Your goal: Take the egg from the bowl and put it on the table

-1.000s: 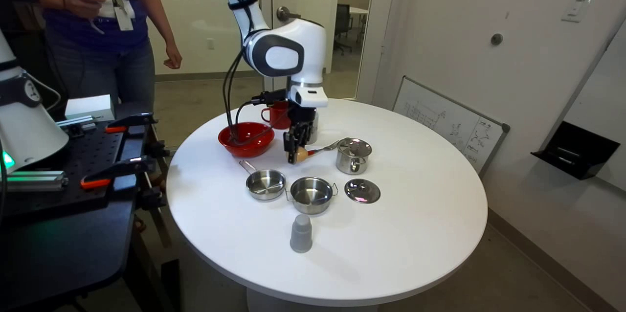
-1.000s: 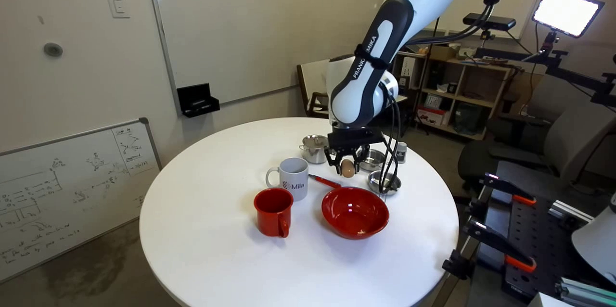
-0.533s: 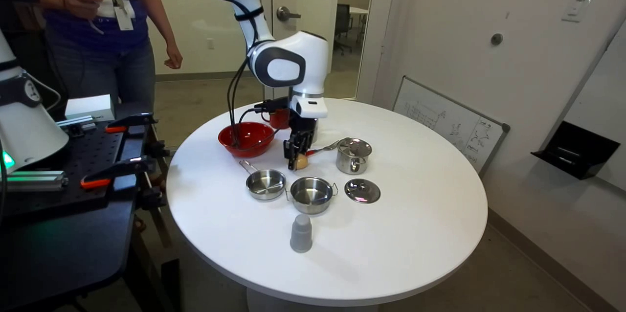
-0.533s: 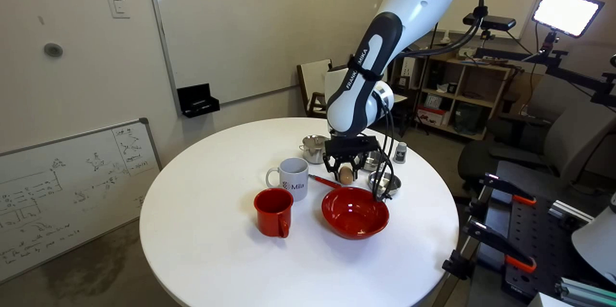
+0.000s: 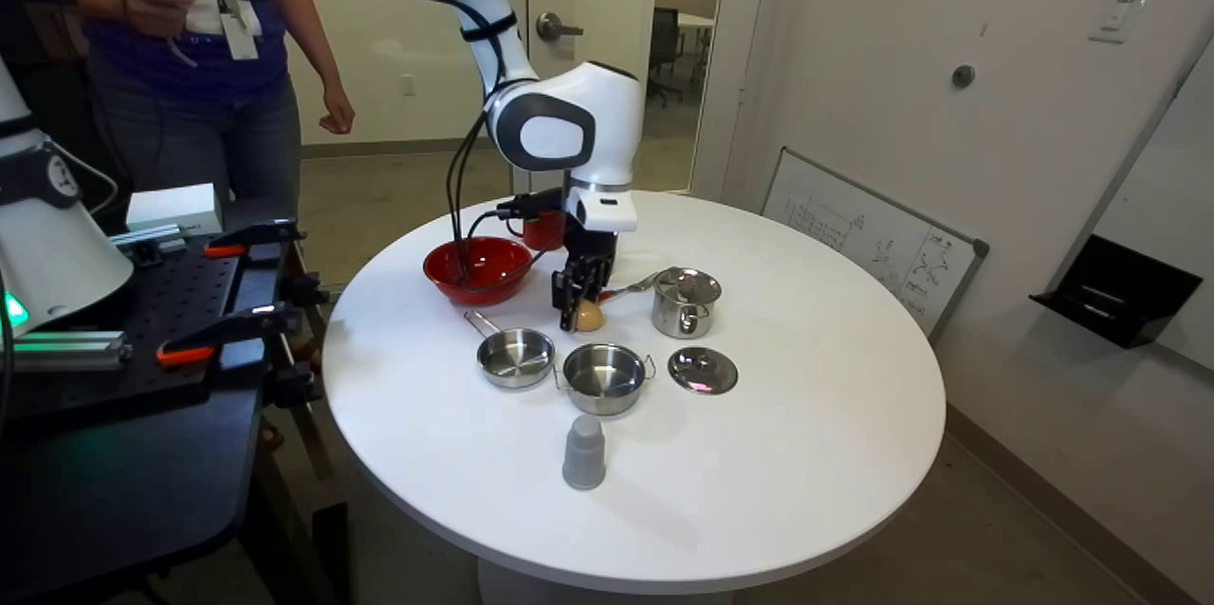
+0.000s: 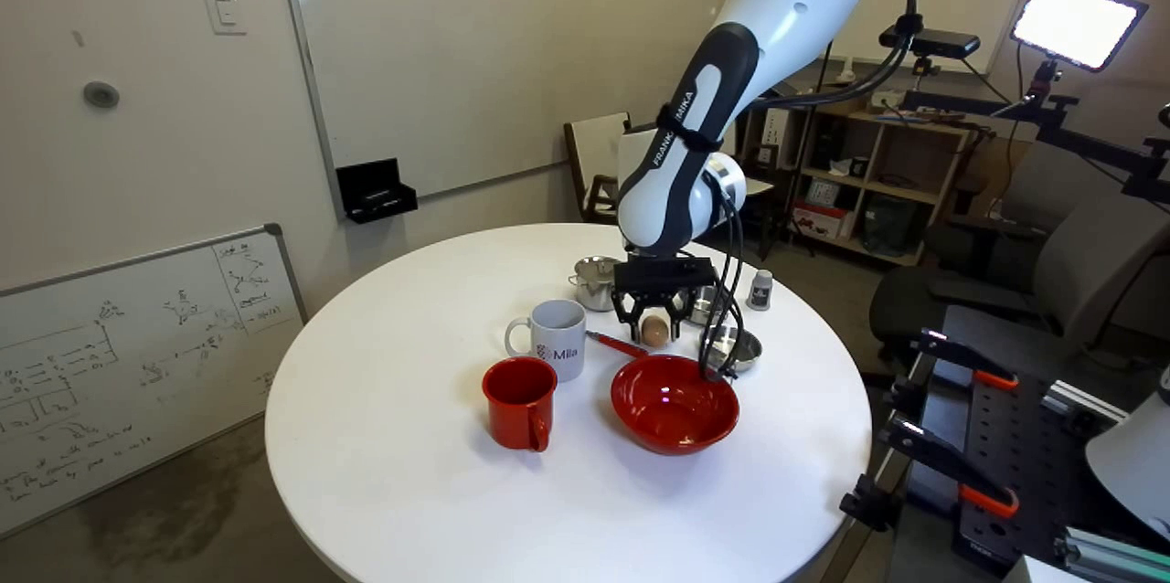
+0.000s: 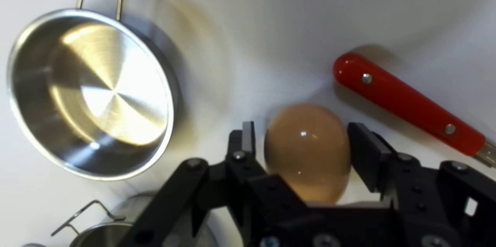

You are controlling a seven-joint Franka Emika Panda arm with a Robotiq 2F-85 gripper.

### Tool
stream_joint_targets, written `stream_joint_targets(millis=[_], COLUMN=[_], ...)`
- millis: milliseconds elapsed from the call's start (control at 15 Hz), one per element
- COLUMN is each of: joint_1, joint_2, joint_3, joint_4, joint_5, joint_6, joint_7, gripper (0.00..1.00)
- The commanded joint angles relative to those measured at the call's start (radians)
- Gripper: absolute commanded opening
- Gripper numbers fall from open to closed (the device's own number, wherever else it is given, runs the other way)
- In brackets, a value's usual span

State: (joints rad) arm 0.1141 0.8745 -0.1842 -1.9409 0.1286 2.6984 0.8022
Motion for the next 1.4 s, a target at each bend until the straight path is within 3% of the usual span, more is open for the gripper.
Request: stream_joint_targets(millis=[0,200,467,733,1000,1333], joint_1=[-0.016,-0.019,-0.014,0.033,0.101,0.25], joint_2=[0.023,0.026,0.004,-0.068,-0.149,-0.253], joint_3=[0.01,0.01,0.003,-0.042,-0.112,-0.25], joint_4=[0.024,0.023,0.002,-0.056,-0.114,-0.189], joint_5=[0.029,0.032,0.031,0.013,-0.018,-0.118], joint_6=[0.013,0.013,0.028,0.067,0.099,0.129], joint_7=[-0.011,-0.011,-0.009,0.016,0.044,0.118], gripper=[0.84,0.91,0.87,1.0,1.0,1.0])
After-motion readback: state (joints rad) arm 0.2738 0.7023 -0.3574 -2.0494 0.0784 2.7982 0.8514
